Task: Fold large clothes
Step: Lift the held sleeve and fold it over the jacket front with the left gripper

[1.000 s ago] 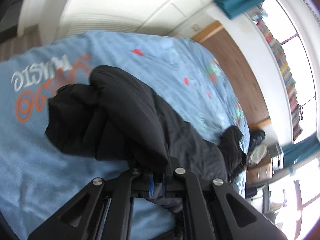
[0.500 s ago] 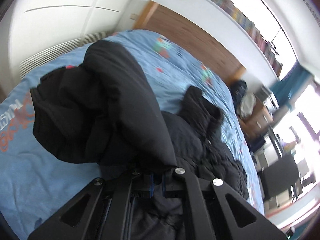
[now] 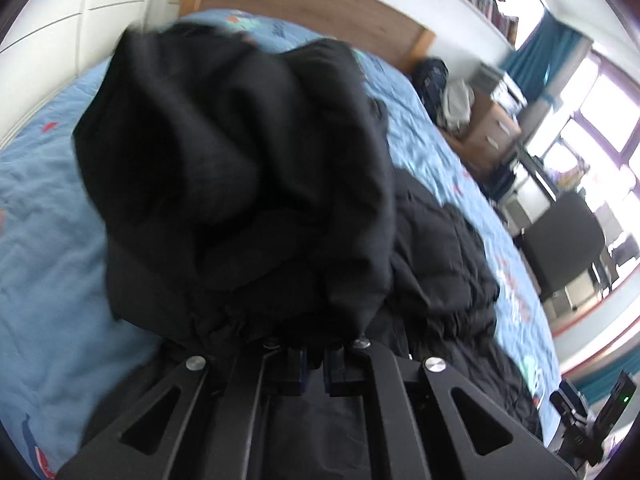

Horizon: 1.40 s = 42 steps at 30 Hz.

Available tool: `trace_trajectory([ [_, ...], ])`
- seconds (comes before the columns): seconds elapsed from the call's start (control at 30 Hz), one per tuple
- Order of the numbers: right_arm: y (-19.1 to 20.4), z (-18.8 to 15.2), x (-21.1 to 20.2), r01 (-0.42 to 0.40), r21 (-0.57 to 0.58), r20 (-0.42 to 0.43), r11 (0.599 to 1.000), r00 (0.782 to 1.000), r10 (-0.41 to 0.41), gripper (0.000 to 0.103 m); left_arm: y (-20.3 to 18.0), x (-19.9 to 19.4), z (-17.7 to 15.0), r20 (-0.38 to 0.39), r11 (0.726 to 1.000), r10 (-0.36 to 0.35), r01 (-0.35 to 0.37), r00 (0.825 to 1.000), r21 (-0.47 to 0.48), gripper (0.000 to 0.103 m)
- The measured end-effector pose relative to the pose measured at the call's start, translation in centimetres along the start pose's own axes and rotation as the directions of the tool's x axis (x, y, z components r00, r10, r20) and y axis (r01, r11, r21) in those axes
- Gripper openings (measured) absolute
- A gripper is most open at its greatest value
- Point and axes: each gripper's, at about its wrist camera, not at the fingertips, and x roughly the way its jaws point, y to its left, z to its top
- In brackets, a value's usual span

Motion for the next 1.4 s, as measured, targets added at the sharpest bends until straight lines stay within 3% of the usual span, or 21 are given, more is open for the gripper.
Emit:
trace_trajectory([
  [0.33,-0.8,-0.4,0.0,-0.005,0.007,-0.01,1.0,1.0,0.005,0.102,-1.7,4.7,-3.0,-0.119,0.999,0.031,-0.028,0.992,0.029,0.006],
  [0.63,-0.6,-0.5,-0.4,-0.015,0.003,-0.011,1.0,1.0,0.015,0.102,-1.1,3.9,-3.9,-0.132,0.999,-0.019,0.024,0.991,0.042,0.023],
  [0.93,1.7,0.3,-0.7,-0.044,-0.058,-0.007,0.997,0.999,0.044,0.102,-0.4,1.5,-4.6,-0.122,0.996,-0.026,0.036,0.992,0.077,0.026],
  [1.13,6.5,2.4,0.2,-0.105,-0.164,-0.003,0.981,0.994,0.106,0.102,2.7,-0.1,-2.9,-0.065,0.998,0.041,-0.038,0.997,0.051,0.031],
  [1.4,17.6,6.6,3.7,-0.234,-0.329,-0.006,0.915,0.969,0.246,0.102,5.8,-0.1,1.1,0.023,0.992,0.127,-0.127,0.992,0.012,0.035],
])
